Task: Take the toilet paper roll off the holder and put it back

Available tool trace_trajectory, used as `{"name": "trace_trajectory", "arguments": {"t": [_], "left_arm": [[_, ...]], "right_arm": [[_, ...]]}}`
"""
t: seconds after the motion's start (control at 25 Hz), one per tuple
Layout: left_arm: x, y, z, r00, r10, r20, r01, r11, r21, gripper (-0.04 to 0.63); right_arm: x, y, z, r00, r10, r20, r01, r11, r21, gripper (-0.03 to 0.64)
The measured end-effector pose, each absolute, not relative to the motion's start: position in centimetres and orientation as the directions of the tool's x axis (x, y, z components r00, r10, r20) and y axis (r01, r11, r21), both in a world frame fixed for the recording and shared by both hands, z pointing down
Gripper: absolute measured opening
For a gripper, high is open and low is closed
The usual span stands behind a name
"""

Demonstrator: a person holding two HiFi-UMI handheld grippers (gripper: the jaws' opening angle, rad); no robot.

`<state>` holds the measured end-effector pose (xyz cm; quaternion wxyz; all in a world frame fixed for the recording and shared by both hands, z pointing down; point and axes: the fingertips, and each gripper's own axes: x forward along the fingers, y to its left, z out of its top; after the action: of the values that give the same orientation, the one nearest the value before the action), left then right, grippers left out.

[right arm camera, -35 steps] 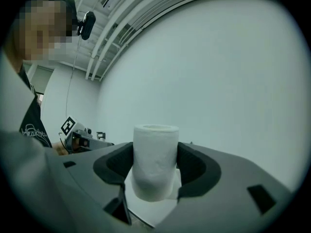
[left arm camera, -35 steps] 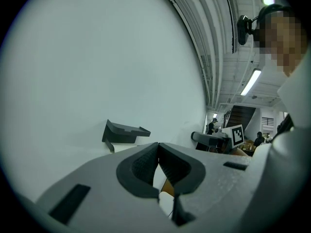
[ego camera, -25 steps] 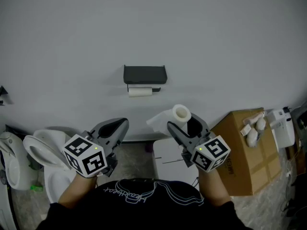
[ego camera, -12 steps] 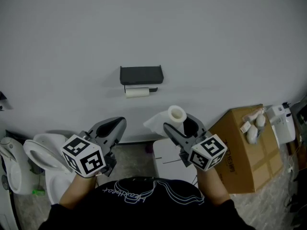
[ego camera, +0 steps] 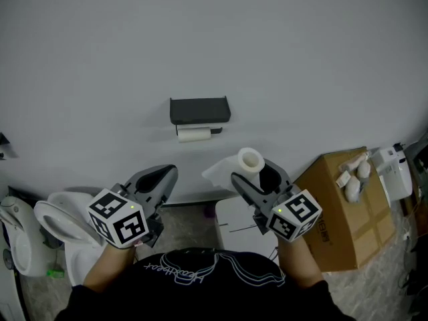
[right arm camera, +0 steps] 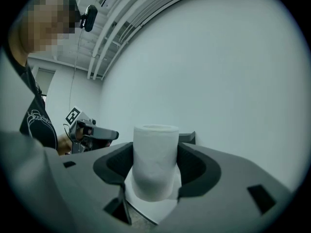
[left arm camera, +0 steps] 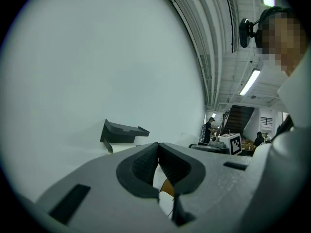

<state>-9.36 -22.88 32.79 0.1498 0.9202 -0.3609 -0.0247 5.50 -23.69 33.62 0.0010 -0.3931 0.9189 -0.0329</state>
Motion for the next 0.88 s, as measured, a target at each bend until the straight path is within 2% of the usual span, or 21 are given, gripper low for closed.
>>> {"name": "trace_trajectory", "arguments": {"t": [0.28, 0.52, 0.88], "left_arm": [[-10.1, -24.8, 32.6, 0.75, -0.659, 0.056, -0.643, -0.706, 0.296, 0.005], [-11.1, -26.9, 32.4, 0.743, -0.665, 0.071, -0.661, -0.712, 0.237, 0.005], [-11.7, -30.1, 32.4, 0.77, -0.636, 0.045, -0.624, -0.736, 0.262, 0.005]], "right_arm": [[4.7, -25.2, 30.8, -0.692, -0.722, -0.01, -0.722, 0.692, -0.011, 0.281], [4.1, -26.9, 28.2, -0.687, -0.725, -0.044, -0.726, 0.687, 0.015, 0.281], [3.6, -30.6, 24.9, -0.67, -0.738, -0.08, -0.743, 0.667, 0.065, 0.281]]}}
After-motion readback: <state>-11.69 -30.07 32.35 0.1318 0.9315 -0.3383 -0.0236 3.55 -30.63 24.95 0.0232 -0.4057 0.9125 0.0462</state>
